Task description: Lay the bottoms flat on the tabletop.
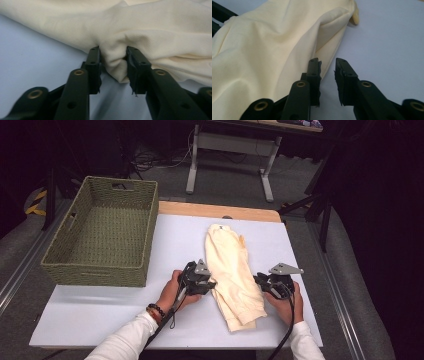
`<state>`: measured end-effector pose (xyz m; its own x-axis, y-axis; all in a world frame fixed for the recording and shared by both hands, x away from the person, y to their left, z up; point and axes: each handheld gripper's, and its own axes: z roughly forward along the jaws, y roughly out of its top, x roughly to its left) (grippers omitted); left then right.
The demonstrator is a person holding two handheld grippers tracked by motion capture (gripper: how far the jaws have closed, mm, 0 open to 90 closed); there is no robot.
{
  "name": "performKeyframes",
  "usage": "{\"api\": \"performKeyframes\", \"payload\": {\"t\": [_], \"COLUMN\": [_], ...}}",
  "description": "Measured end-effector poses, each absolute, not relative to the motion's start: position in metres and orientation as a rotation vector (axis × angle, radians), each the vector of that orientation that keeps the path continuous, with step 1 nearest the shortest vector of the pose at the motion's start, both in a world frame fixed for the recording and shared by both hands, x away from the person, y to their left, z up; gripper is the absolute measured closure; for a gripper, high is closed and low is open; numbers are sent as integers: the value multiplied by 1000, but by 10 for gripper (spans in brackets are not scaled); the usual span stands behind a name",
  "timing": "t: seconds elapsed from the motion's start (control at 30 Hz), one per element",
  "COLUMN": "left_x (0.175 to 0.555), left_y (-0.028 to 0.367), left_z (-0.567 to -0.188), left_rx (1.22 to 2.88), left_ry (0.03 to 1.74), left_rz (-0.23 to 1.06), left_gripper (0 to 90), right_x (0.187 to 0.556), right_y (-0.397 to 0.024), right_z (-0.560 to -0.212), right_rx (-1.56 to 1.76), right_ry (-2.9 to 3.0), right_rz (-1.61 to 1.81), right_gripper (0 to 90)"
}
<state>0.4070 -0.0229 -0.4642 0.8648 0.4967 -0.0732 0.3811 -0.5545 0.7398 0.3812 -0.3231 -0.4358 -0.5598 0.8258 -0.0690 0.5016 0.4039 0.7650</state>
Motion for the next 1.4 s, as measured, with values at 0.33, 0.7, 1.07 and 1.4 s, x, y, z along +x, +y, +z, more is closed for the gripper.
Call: {"api": "performKeyframes", "payload": {"t": [0.33, 0.7, 1.07, 1.4], "left_x": [398, 380, 366, 356], "left_y": [-12, 30, 63, 84], "left_z": [-455, -450, -456, -450], "left_rx": [2239, 2278, 2299, 2246], "left_ry": [591, 565, 556, 593], "left_rz": [295, 445, 463, 440], "left_gripper": [861, 860, 859, 891], "right_x": [375, 365, 386, 364], "right_y": [-315, -289, -230, -239], "right_z": [-443, -445, -455, -447], "right_rx": [1129, 1065, 958, 976], "right_ry": [2247, 2279, 2391, 2394], "right_rz": [954, 998, 971, 1045], "right_gripper": [678, 663, 754, 840]}}
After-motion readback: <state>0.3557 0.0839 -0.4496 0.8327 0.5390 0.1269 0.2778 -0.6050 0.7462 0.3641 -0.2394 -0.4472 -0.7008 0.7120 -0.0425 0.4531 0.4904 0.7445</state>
